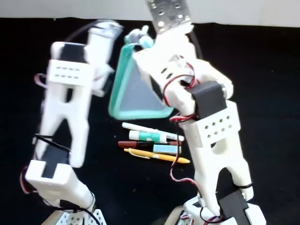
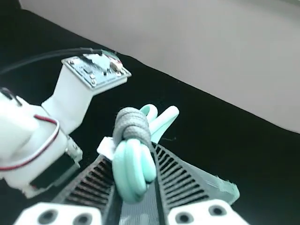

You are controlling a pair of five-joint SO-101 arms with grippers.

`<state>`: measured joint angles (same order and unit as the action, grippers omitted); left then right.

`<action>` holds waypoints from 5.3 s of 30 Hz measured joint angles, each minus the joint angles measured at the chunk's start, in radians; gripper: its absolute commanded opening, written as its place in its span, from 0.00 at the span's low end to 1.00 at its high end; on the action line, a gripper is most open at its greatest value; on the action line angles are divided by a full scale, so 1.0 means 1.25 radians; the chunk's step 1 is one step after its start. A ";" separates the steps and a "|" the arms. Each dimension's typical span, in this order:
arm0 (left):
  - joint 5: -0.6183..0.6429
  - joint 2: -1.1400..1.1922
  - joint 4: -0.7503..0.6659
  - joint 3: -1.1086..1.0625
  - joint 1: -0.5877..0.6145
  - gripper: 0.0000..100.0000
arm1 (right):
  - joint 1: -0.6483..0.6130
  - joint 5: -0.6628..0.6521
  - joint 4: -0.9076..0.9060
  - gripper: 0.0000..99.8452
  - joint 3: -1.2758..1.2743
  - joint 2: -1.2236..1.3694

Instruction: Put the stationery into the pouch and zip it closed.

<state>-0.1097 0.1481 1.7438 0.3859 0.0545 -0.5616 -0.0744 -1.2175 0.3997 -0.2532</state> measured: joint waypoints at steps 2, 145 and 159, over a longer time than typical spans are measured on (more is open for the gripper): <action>-0.001 0.000 0.000 0.000 0.047 0.01 | -0.011 0.000 -0.004 0.01 0.000 0.001; -0.012 -1.118 -0.156 -0.768 -0.072 0.01 | -0.335 0.072 0.020 0.01 0.071 0.095; -0.126 -1.162 -0.354 -0.965 0.257 0.01 | -0.300 0.072 -0.076 0.01 0.071 -0.029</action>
<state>-0.2677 -1.3050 1.3019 -0.8201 0.3751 -0.9360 0.0161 -1.3126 0.4887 -0.2900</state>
